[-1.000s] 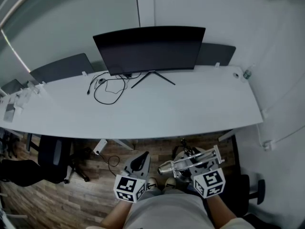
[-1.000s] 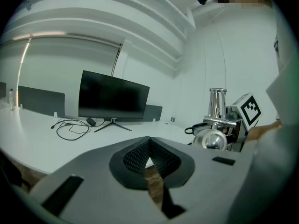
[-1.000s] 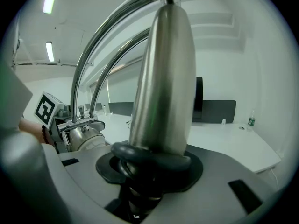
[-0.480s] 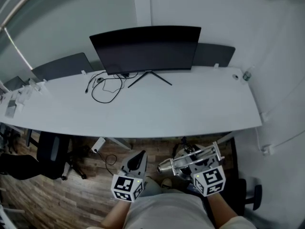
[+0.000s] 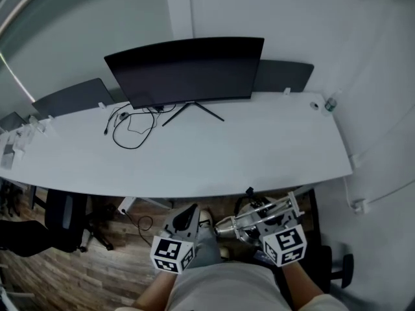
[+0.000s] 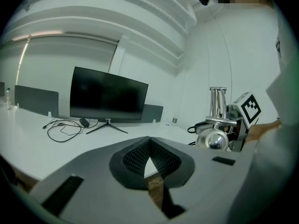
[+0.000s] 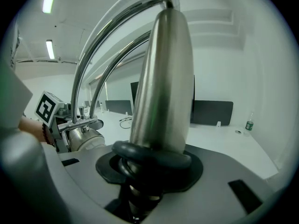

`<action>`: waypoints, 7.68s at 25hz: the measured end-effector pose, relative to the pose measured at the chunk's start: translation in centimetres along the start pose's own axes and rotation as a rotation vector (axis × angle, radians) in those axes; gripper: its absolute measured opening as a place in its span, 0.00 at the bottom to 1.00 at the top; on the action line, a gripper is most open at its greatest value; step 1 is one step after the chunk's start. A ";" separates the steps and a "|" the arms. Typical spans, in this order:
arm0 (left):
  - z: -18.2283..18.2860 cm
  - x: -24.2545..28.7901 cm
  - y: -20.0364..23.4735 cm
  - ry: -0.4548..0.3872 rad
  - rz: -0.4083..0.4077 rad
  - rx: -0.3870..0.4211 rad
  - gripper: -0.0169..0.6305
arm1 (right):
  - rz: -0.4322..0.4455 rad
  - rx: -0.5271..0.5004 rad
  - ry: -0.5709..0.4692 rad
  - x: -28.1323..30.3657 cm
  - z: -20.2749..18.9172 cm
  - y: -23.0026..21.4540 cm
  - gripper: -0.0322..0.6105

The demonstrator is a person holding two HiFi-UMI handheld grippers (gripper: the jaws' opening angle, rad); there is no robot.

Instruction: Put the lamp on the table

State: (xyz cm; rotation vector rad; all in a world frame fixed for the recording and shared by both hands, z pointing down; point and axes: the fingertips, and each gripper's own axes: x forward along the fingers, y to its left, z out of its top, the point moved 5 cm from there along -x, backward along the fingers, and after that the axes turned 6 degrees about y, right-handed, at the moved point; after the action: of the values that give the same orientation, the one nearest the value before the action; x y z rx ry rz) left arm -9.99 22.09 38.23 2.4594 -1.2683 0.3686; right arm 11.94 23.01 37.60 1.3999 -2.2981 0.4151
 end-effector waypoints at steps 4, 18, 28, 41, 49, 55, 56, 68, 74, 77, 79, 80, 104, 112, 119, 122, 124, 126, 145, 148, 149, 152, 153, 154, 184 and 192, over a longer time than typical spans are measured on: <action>1.1 3.1 1.7 0.006 -0.022 -0.001 0.03 | -0.018 0.002 0.005 2.4 1.1 -1.6 0.31; 7.6 13.9 9.7 0.014 -0.121 0.006 0.03 | -0.127 0.044 -0.020 11.6 8.1 -7.4 0.31; 9.9 17.9 11.4 0.014 -0.168 0.004 0.03 | -0.164 0.046 -0.023 14.8 11.4 -10.5 0.31; 11.2 20.4 10.9 0.010 -0.092 -0.019 0.03 | -0.104 0.014 -0.010 16.6 12.5 -14.1 0.31; 11.2 21.3 11.0 0.021 -0.057 -0.022 0.03 | -0.086 0.008 -0.020 18.3 12.9 -16.0 0.31; 10.8 21.6 11.5 0.039 -0.037 -0.024 0.03 | -0.078 -0.001 -0.023 19.8 13.2 -16.8 0.31; 10.8 21.7 11.6 0.041 -0.035 -0.024 0.03 | -0.078 -0.001 -0.022 20.1 13.3 -17.0 0.31; 10.3 23.4 13.1 0.046 -0.028 -0.046 0.03 | -0.064 0.014 -0.004 24.1 12.7 -18.5 0.31; 10.2 24.8 14.1 0.052 -0.017 -0.056 0.03 | -0.067 -0.003 0.004 26.1 12.4 -19.2 0.31; 10.0 25.3 14.6 0.052 -0.013 -0.063 0.03 | -0.062 -0.009 0.006 26.9 12.0 -19.3 0.31; 9.6 25.6 14.9 0.058 -0.012 -0.067 0.03 | -0.060 -0.006 -0.002 27.4 11.7 -19.4 0.31; 9.4 25.8 15.1 0.063 -0.011 -0.068 0.03 | -0.060 -0.005 -0.006 27.7 11.5 -19.5 0.31; 7.1 27.0 17.2 0.131 0.007 -0.098 0.03 | -0.059 0.020 0.010 33.0 9.4 -21.4 0.31; 6.5 26.8 17.3 0.155 0.009 -0.113 0.03 | -0.049 0.018 0.015 34.1 9.2 -21.9 0.30; 5.6 26.7 17.7 0.156 0.022 -0.122 0.03 | -0.051 0.005 0.024 34.9 8.3 -22.3 0.31; 5.7 26.8 17.9 0.163 0.027 -0.123 0.03 | -0.053 0.005 0.026 35.3 7.9 -22.5 0.31; 5.4 26.9 17.7 0.167 0.023 -0.128 0.03 | -0.052 0.004 0.022 35.5 7.6 -22.6 0.31; 5.1 27.0 17.6 0.173 0.020 -0.130 0.03 | -0.051 -0.004 0.020 35.7 7.4 -22.6 0.31; 4.3 27.2 17.7 0.194 0.026 -0.156 0.03 | -0.065 -0.036 0.041 36.9 6.1 -22.2 0.31; 4.1 27.2 17.7 0.196 0.025 -0.157 0.03 | -0.072 -0.059 0.041 36.9 6.0 -21.9 0.31; 4.0 27.2 17.6 0.196 0.026 -0.158 0.03 | -0.074 -0.068 0.041 37.0 6.0 -21.7 0.31; 3.9 27.2 17.6 0.196 0.027 -0.160 0.03 | -0.077 -0.079 0.042 36.9 5.8 -21.3 0.31; 4.0 27.2 17.6 0.194 0.027 -0.160 0.03 | -0.080 -0.081 0.042 36.8 5.8 -21.2 0.31; 4.1 27.2 17.5 0.191 0.026 -0.161 0.03 | -0.084 -0.084 0.043 36.8 5.8 -21.2 0.31; 2.7 25.8 16.8 0.196 0.026 -0.173 0.03 | -0.184 -0.076 -0.006 35.8 4.4 -20.5 0.38; 2.7 25.5 16.2 0.180 0.010 -0.171 0.03 | -0.196 -0.041 -0.001 34.2 3.9 -20.4 0.39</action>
State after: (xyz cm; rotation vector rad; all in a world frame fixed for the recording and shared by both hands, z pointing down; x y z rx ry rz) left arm -8.68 -6.46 48.50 2.2239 -1.1865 0.4528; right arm 15.43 -14.23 51.89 1.5861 -2.1325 0.3051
